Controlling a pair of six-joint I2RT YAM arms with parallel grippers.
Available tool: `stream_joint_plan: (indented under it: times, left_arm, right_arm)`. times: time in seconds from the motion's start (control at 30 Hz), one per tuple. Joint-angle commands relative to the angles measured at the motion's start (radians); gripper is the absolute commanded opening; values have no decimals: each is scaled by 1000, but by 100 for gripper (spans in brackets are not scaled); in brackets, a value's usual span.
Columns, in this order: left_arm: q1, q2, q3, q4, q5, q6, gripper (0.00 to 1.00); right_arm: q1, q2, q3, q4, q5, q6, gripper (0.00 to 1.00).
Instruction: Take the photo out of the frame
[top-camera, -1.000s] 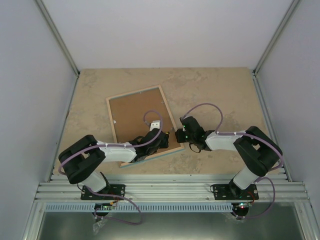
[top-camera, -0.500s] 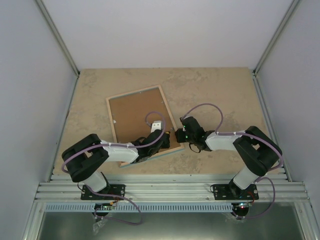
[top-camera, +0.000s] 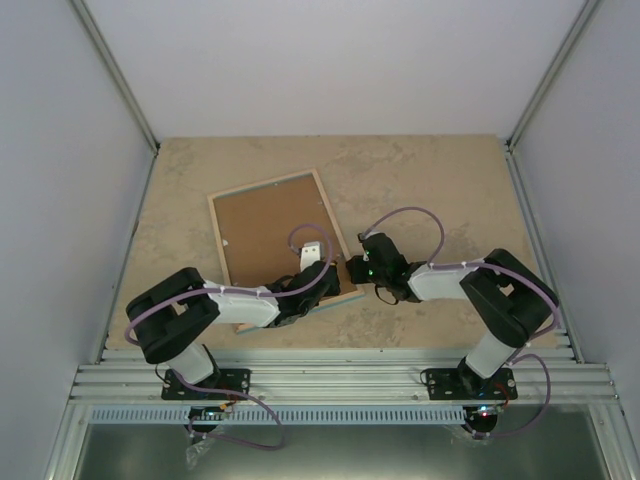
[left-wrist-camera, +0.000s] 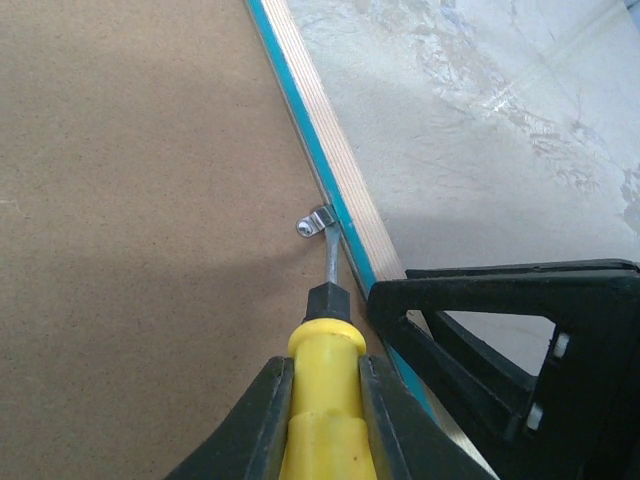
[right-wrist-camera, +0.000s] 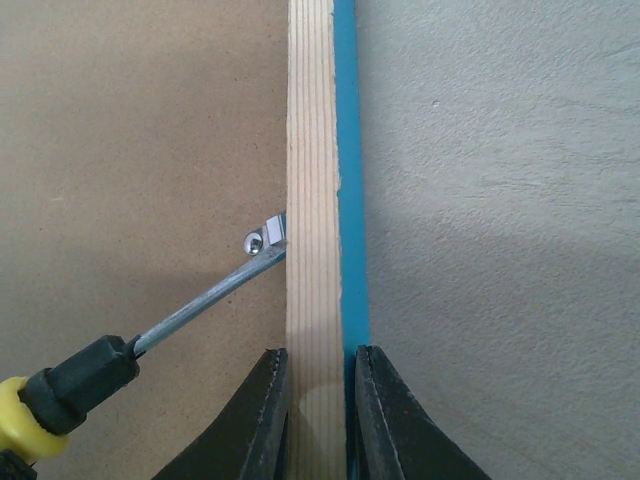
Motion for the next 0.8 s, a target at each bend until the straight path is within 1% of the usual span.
stream_joint_plan:
  times: [0.0, 0.27, 0.5, 0.63, 0.77]
  left_arm:
    - [44, 4, 1, 12, -302, -40, 0]
    - [44, 4, -19, 160, -351, 7, 0]
    - [44, 38, -13, 244, -372, 45, 0]
    - [45, 2, -33, 258, -394, 60, 0]
    - [44, -35, -47, 255, -355, 71, 0]
  right_arm:
    - [13, 28, -44, -68, -56, 42, 0]
    - [13, 45, -52, -46, -69, 59, 0]
    - [13, 56, -63, -30, -75, 66, 1]
    - [13, 52, -71, -22, -74, 70, 0]
    - [14, 45, -68, -21, -81, 65, 0]
